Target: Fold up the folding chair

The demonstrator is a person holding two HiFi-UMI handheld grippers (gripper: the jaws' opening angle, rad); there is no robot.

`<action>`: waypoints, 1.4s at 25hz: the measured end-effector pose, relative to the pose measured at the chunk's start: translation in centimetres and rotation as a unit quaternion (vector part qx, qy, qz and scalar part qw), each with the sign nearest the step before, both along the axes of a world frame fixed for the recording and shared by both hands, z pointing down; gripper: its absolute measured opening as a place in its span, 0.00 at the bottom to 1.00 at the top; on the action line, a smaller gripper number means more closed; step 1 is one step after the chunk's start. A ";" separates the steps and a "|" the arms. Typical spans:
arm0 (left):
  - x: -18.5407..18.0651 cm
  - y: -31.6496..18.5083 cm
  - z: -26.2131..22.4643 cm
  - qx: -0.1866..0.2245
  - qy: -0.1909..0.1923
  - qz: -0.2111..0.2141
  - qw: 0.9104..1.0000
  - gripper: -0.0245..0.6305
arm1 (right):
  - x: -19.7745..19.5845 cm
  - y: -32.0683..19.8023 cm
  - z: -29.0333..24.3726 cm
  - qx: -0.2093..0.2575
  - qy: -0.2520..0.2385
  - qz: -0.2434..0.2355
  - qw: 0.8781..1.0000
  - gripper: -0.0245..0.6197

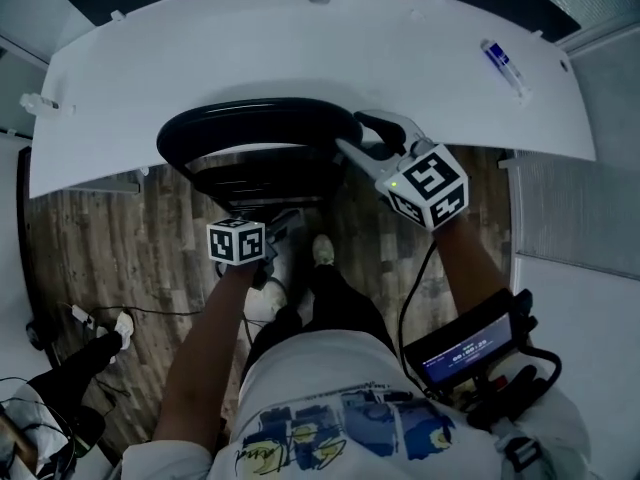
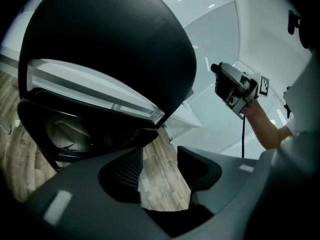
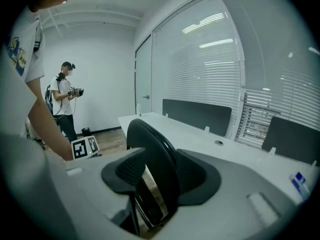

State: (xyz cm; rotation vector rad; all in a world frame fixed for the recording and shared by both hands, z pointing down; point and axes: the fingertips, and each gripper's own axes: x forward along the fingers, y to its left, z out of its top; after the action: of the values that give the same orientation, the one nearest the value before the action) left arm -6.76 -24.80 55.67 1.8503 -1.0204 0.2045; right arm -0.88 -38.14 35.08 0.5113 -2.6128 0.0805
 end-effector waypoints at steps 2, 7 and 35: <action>-0.3 1.3 -1.1 0.015 -0.004 0.009 1.000 0.38 | 0.4 1.6 -0.3 0.006 0.006 0.015 1.000 0.32; -0.5 2.5 -2.8 0.041 -0.016 0.024 0.999 0.35 | 1.4 3.5 0.7 -0.001 0.019 0.035 0.999 0.29; -5.5 21.5 -13.2 0.148 -0.101 0.090 0.980 0.04 | 2.4 28.6 3.1 -0.052 0.061 0.085 0.993 0.04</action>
State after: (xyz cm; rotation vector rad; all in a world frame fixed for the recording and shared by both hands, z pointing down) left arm -12.29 -3.25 42.48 2.2311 -1.0657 0.3724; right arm 1.53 -9.50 38.18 0.6777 -2.4284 0.2328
